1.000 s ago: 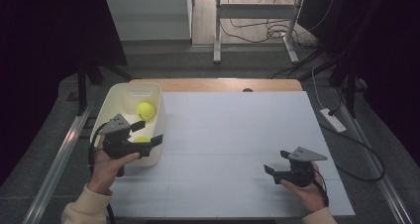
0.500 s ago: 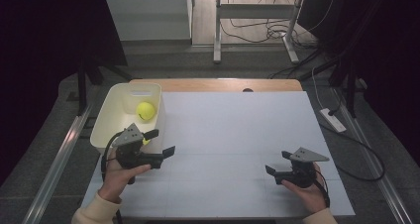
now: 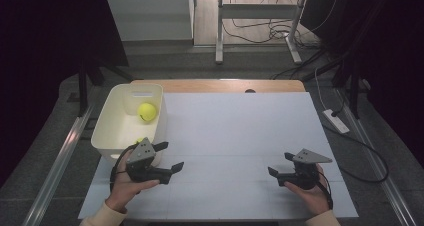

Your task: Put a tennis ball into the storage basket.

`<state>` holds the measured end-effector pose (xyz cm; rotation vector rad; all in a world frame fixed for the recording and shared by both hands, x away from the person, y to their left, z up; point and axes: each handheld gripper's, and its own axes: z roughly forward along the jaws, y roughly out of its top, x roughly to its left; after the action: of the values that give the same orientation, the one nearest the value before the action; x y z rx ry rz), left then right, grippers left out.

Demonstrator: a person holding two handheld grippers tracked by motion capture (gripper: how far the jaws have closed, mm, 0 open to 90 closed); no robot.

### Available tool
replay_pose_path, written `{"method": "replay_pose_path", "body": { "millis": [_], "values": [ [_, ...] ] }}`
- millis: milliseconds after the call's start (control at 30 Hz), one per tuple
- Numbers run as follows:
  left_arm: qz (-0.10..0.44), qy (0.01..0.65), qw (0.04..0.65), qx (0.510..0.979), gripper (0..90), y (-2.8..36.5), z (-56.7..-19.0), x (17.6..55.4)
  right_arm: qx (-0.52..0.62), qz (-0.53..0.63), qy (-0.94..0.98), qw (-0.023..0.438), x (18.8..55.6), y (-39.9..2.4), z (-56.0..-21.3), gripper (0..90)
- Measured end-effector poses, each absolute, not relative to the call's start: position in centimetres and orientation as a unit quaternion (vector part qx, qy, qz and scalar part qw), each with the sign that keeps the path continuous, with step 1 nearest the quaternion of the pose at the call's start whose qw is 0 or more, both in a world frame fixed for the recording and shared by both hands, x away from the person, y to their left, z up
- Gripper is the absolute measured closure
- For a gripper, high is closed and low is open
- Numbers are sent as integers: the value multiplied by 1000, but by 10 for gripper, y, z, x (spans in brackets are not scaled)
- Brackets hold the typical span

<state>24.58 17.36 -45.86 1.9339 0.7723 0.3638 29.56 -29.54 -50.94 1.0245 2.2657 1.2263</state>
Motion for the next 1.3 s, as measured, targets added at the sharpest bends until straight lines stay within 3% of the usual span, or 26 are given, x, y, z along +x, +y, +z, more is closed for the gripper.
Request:
{"method": "replay_pose_path", "body": {
  "millis": [300, 1300],
  "values": [
    [138, 296, 482, 813, 153, 161, -474, 238, 363, 435, 803, 184, 296, -295, -509, 137],
    [121, 329, 464, 813, 152, 173, -516, 243, 351, 442, 806, 178, 294, -295, -509, 135]
  ]
}}
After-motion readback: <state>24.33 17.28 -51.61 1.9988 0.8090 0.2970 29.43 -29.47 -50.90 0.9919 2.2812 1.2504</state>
